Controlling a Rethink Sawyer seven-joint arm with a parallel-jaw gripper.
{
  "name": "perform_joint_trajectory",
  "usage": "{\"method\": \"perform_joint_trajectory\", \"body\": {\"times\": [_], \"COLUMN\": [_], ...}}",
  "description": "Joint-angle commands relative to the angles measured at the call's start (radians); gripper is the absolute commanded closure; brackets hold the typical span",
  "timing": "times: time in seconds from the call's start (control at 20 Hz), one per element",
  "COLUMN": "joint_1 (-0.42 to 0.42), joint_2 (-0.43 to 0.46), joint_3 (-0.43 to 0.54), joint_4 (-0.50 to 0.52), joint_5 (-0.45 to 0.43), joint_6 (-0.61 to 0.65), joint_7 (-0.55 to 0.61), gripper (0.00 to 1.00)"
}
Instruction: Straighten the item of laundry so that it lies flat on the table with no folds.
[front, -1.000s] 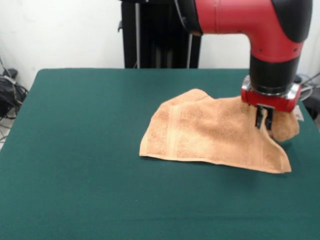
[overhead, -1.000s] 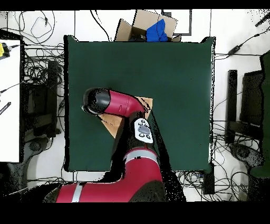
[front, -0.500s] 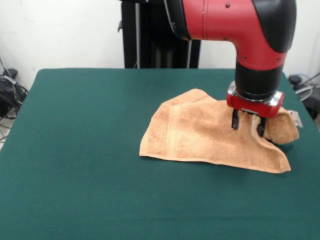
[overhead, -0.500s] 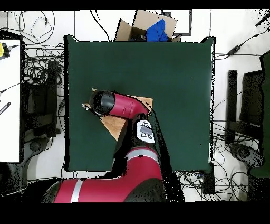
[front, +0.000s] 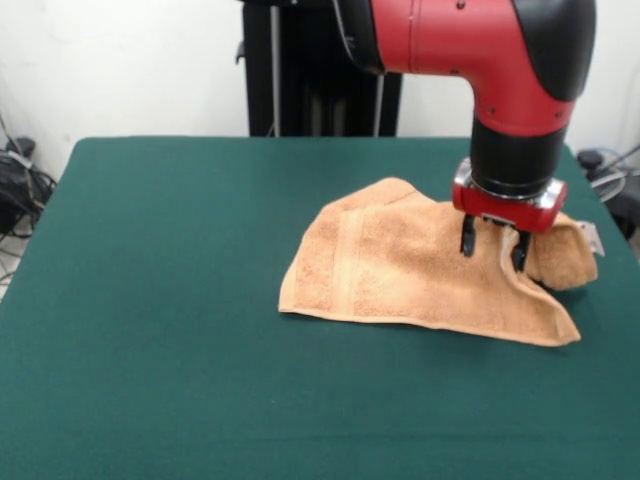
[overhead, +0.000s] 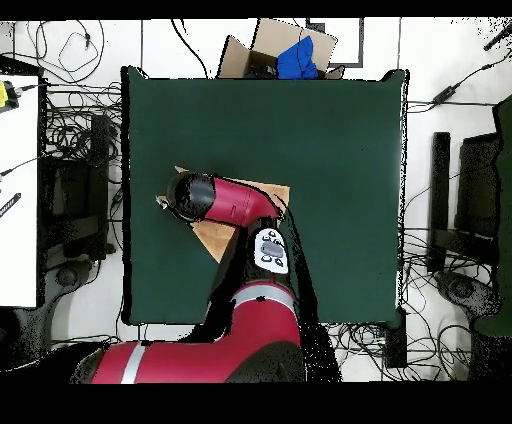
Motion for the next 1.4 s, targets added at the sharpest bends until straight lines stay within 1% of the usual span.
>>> {"method": "perform_joint_trajectory", "body": {"times": [0.05, 0.2, 0.45, 0.6, 0.75, 0.9, 1.05, 1.2, 1.4], "joint_1": [0.000, 0.006, 0.034, 0.034, 0.042, 0.012, -0.018, -0.031, -0.038], "joint_2": [-0.004, 0.007, 0.005, 0.003, 0.018, 0.038, 0.028, 0.017, 0.024], "joint_3": [0.007, 0.007, -0.036, -0.034, -0.043, -0.036, -0.041, -0.048, -0.067], "joint_4": [0.037, 0.027, 0.010, 0.017, -0.004, 0.007, 0.037, 0.053, 0.052], "joint_5": [0.032, 0.032, 0.018, 0.018, 0.014, -0.007, -0.040, -0.058, -0.086], "joint_6": [-0.042, -0.045, -0.027, -0.030, -0.029, -0.064, -0.084, -0.086, -0.101], "joint_7": [0.204, 0.206, 0.217, 0.214, 0.212, 0.176, 0.137, 0.119, 0.109], "gripper": [0.00, 0.00, 0.00, 0.00, 0.00, 0.00, 0.00, 0.00, 0.00]}}
